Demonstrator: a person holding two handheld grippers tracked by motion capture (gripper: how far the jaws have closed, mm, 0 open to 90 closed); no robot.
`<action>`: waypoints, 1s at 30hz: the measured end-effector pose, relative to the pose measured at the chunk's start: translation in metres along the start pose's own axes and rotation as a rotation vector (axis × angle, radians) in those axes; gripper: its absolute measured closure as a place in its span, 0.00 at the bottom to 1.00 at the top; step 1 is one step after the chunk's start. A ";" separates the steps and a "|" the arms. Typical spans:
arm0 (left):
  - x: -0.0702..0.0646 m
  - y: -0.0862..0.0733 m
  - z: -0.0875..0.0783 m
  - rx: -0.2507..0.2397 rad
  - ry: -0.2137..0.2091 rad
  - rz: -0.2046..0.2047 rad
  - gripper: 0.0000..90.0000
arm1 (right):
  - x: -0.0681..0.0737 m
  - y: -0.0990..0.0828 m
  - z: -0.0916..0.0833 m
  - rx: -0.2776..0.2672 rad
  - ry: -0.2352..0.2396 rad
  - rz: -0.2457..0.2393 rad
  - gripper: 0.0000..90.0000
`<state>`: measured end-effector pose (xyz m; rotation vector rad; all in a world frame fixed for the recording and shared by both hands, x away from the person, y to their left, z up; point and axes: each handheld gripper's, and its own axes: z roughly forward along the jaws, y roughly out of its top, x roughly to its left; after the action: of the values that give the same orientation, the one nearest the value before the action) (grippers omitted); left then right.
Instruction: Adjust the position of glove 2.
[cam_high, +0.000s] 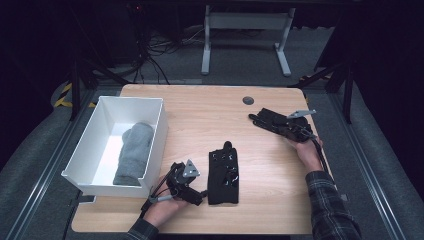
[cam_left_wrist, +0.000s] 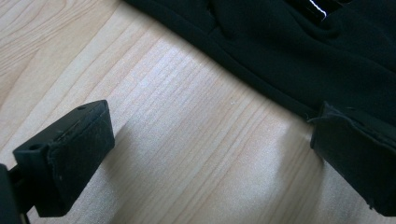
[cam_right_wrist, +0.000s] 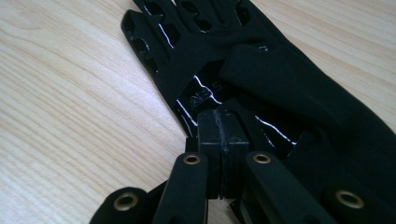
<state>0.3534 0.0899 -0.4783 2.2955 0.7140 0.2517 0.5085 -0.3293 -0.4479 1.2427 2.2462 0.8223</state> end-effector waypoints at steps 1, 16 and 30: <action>0.000 0.000 0.000 0.000 0.000 0.000 0.00 | -0.001 0.000 0.000 -0.002 0.001 0.004 1.00; 0.000 0.000 0.000 0.000 0.000 0.000 0.00 | 0.020 -0.014 -0.012 -0.011 0.064 -0.026 1.00; 0.000 0.000 0.000 -0.001 0.000 -0.001 0.00 | 0.054 -0.035 -0.037 0.014 0.117 -0.089 1.00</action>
<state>0.3533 0.0898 -0.4784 2.2947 0.7147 0.2522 0.4374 -0.3077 -0.4494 1.1183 2.3847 0.8680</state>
